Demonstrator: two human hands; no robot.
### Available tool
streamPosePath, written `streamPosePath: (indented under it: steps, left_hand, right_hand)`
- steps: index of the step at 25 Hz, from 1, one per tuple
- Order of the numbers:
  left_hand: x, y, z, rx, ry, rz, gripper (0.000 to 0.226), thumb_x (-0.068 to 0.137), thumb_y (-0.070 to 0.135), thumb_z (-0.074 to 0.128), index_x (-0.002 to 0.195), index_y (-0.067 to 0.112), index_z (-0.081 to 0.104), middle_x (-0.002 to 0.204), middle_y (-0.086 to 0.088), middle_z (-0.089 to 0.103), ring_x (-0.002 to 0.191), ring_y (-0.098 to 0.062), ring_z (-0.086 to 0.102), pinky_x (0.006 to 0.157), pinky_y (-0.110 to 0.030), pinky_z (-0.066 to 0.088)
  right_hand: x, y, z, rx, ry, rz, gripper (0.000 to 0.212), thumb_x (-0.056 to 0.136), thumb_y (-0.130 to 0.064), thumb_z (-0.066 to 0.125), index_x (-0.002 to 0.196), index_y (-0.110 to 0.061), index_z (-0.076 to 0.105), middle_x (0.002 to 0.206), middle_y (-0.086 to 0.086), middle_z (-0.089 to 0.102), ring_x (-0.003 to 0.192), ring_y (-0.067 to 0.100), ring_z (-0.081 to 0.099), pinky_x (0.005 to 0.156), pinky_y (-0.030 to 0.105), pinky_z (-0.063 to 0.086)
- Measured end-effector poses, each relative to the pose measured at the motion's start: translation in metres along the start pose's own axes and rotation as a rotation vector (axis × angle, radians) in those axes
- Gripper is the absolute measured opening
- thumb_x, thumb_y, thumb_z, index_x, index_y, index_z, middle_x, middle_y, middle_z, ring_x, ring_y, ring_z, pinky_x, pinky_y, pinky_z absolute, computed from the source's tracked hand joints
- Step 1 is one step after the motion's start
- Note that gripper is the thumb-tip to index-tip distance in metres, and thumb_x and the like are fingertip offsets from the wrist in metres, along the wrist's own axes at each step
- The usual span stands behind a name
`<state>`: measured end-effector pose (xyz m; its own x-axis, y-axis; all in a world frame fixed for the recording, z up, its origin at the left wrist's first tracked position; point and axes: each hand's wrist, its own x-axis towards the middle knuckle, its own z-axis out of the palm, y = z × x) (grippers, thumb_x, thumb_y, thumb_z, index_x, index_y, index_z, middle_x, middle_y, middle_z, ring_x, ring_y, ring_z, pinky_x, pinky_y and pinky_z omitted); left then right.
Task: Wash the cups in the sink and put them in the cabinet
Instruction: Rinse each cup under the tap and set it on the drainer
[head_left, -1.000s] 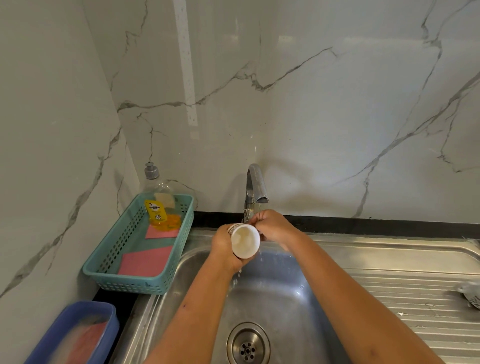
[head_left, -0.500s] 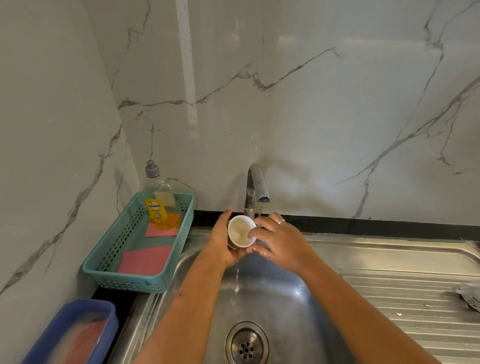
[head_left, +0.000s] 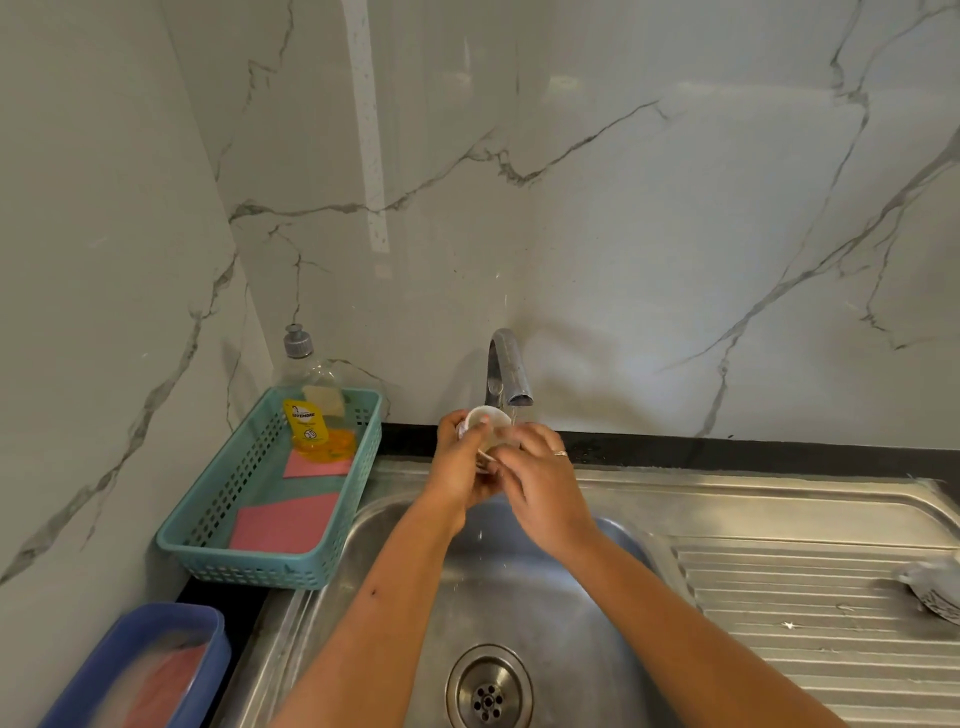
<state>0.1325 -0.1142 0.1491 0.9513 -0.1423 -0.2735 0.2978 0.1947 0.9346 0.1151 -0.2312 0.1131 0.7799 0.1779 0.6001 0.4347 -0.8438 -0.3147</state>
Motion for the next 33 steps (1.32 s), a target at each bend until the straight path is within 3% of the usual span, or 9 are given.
streamPosePath:
  steps: [2,6,9,11,15,18,24,29,33]
  left_hand:
    - [-0.001,0.009,-0.005,0.199,0.015,-0.015,0.022,0.095,0.024,0.045,0.116,0.029,0.05,0.101,-0.011,0.06,0.07,-0.022,0.061,0.061,-0.031,0.054]
    - [-0.008,0.031,-0.024,0.595,-0.275,-0.313,0.018,0.092,0.016,0.043,0.1,0.03,0.051,0.077,-0.006,0.054,0.059,-0.015,0.048,0.077,-0.039,0.052]
    - [-0.008,0.035,-0.025,0.594,-0.268,-0.368,0.012,0.093,0.02,0.045,0.1,0.025,0.052,0.08,-0.005,0.053,0.064,-0.014,0.048,0.087,-0.044,0.051]
    - [-0.008,0.025,-0.02,0.491,-0.211,-0.272,0.022,0.093,0.022,0.046,0.11,0.034,0.051,0.095,-0.004,0.058,0.079,-0.018,0.057,0.083,-0.043,0.053]
    - [-0.013,-0.013,0.002,0.157,0.033,0.093,0.034,0.09,0.015,0.048,0.116,0.036,0.052,0.108,-0.001,0.064,0.091,-0.019,0.065,0.076,-0.041,0.057]
    - [-0.008,-0.017,0.006,0.255,0.247,0.324,0.031,0.089,0.008,0.048,0.11,0.025,0.063,0.106,0.0,0.066,0.096,-0.018,0.062,0.076,-0.031,0.052]
    - [-0.001,0.015,-0.018,0.496,-0.067,-0.037,0.037,0.083,0.006,0.048,0.106,0.027,0.066,0.085,-0.007,0.067,0.067,-0.022,0.066,0.06,-0.03,0.057]
    - [-0.008,-0.009,-0.004,0.32,0.329,0.188,0.026,0.074,0.026,0.06,0.099,0.034,0.057,0.088,0.004,0.064,0.083,-0.019,0.063,0.076,-0.046,0.057]
    - [-0.007,-0.012,-0.007,0.394,0.328,0.062,0.018,0.086,0.012,0.05,0.104,0.016,0.048,0.09,-0.006,0.057,0.079,-0.02,0.055,0.075,-0.04,0.051]
  right_hand:
    - [-0.002,0.014,-0.007,-0.076,-0.122,-0.259,0.019,0.089,-0.03,0.047,0.093,-0.018,0.062,0.103,-0.002,0.066,0.114,0.018,0.049,0.082,0.042,0.052]
    - [0.009,0.047,-0.031,-0.396,-0.429,-0.682,0.046,0.088,-0.061,0.041,0.114,-0.027,0.059,0.121,-0.012,0.059,0.126,0.013,0.045,0.103,0.039,0.038]
    - [0.014,0.047,-0.03,-0.513,-0.373,-0.763,0.027,0.079,-0.032,0.068,0.105,-0.029,0.061,0.109,-0.014,0.063,0.118,0.011,0.053,0.095,0.033,0.041]
    - [0.013,0.041,-0.024,-0.486,-0.294,-0.695,0.029,0.07,-0.013,0.07,0.094,-0.028,0.063,0.095,-0.013,0.066,0.102,0.01,0.06,0.08,0.029,0.048]
    - [0.007,0.011,-0.011,-0.392,-0.15,-0.348,0.024,0.053,-0.017,0.082,0.067,-0.024,0.063,0.061,-0.01,0.061,0.065,0.012,0.061,0.056,0.027,0.044]
    - [-0.006,-0.008,0.008,-0.27,-0.102,-0.098,0.027,0.05,-0.017,0.086,0.067,-0.022,0.065,0.062,-0.008,0.063,0.061,0.013,0.061,0.051,0.026,0.046]
    - [-0.002,0.028,-0.011,-0.494,-0.135,-0.452,0.002,0.078,-0.026,0.062,0.078,-0.026,0.064,0.073,-0.011,0.065,0.076,0.01,0.062,0.082,0.029,0.036]
    - [-0.002,-0.027,0.01,-0.373,-0.194,-0.025,0.026,0.051,-0.022,0.085,0.066,-0.024,0.064,0.057,-0.008,0.062,0.058,0.013,0.062,0.065,0.029,0.04]
    - [-0.012,-0.037,0.016,-0.189,-0.333,0.085,0.021,0.08,-0.014,0.067,0.101,-0.013,0.067,0.095,0.004,0.07,0.092,0.021,0.066,0.081,0.033,0.046]
